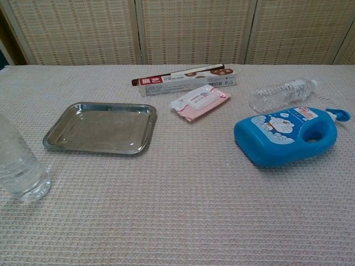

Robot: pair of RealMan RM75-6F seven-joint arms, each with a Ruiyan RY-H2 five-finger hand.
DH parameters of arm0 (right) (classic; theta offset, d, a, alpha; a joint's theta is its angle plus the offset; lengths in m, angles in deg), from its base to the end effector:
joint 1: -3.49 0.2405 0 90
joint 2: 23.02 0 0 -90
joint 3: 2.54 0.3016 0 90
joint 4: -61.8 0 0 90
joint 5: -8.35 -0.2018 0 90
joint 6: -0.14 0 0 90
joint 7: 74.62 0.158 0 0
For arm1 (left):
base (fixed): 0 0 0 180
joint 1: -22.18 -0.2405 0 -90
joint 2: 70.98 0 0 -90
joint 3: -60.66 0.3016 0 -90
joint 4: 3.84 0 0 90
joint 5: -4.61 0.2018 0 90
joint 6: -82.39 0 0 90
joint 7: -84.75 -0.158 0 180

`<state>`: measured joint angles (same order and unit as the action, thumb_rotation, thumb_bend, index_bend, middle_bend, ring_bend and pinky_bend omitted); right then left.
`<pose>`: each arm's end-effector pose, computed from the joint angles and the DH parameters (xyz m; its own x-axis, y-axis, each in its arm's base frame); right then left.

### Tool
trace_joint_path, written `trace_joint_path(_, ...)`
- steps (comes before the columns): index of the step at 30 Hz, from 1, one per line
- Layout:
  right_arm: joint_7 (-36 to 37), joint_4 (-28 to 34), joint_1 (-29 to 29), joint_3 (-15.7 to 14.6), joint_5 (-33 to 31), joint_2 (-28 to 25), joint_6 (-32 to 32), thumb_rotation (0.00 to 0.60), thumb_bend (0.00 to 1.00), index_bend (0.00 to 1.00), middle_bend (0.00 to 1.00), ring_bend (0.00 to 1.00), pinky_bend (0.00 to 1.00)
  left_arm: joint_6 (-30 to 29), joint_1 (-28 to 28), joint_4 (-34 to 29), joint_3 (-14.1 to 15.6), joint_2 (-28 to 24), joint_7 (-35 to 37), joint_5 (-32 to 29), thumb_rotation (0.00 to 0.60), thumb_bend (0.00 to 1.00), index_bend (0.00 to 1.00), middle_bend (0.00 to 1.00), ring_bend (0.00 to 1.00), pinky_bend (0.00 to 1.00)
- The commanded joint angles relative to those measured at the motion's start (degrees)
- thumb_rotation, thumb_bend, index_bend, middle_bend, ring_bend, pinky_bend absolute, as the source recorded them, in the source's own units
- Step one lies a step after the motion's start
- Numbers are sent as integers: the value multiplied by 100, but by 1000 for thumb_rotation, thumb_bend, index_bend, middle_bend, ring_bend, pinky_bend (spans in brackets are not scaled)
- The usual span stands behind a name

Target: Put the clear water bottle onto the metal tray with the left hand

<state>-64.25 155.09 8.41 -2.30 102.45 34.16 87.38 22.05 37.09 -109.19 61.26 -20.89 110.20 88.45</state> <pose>-0.3316 -0.1874 0.2168 0.3347 -0.0274 0.9419 -0.9339 -0.1433 0.3277 -0.3155 0.2223 0.1844 -0.0010 0.4191 0.9079 0.9979 0.0598 -0.0265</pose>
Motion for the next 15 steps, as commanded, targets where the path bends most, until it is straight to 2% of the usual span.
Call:
trace_joint_path(1,5,0,-1,2,-6,-3,-2,600,183,0,0,0,39,-232,-73,-90,-50,278,283,40,600,382,0,0,0,130)
trace_joint_path(15,24,-22,5,-9,25,-9,-20,600,183,0,0,0,39,-269,-42,-361,36,842,531,102,600,380,0,0,0,127)
